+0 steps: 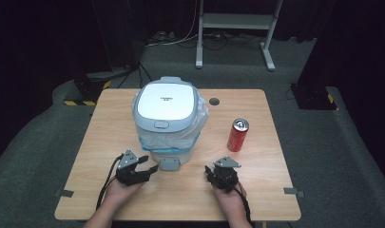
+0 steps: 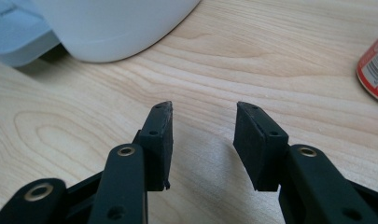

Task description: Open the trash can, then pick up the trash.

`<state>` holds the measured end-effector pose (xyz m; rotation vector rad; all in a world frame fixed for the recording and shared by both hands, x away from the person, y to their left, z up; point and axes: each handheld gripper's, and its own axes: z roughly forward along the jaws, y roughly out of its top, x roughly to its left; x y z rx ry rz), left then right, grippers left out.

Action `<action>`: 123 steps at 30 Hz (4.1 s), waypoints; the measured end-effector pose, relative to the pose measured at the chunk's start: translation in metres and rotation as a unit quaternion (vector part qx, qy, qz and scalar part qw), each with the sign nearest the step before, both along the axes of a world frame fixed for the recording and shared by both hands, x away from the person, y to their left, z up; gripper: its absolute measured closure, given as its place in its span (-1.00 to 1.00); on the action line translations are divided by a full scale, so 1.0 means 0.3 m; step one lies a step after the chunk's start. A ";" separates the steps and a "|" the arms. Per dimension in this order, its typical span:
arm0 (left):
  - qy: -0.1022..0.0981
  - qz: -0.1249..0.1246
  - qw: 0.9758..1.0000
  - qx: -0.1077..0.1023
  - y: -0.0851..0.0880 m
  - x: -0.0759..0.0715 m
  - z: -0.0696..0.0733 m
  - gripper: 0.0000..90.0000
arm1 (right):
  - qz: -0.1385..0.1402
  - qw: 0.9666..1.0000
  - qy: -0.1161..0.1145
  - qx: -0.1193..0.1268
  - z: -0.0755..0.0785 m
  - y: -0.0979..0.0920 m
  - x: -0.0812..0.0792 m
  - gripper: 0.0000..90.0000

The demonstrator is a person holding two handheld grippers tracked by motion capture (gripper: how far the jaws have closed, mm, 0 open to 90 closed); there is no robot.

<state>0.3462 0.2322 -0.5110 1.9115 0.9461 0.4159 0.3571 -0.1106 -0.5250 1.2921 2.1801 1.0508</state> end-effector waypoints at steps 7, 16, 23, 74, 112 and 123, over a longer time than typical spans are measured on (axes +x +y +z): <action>-0.017 -0.031 0.999 0.004 -0.049 -0.027 0.012 0.20 | 0.005 1.000 0.005 -0.004 -0.001 0.004 0.005 0.26; -0.041 -0.025 0.999 0.015 -0.140 -0.028 -0.008 0.59 | 0.010 1.000 0.003 -0.018 -0.002 0.018 0.004 0.25; -0.035 -0.007 0.999 0.014 -0.143 -0.008 -0.016 0.44 | 0.010 1.000 0.001 -0.023 -0.002 0.022 0.002 0.25; 0.004 0.010 0.999 0.043 -0.166 0.008 -0.036 0.43 | 0.013 0.999 0.002 -0.042 -0.005 0.037 0.001 0.23; 0.026 0.005 0.998 0.055 -0.184 0.020 -0.041 0.34 | -0.069 0.990 -0.113 -0.041 0.073 -0.133 -0.011 -0.07; 0.027 0.002 0.998 0.057 -0.182 0.021 -0.040 0.34 | -0.112 0.987 -0.106 -0.039 0.087 -0.240 0.013 -0.17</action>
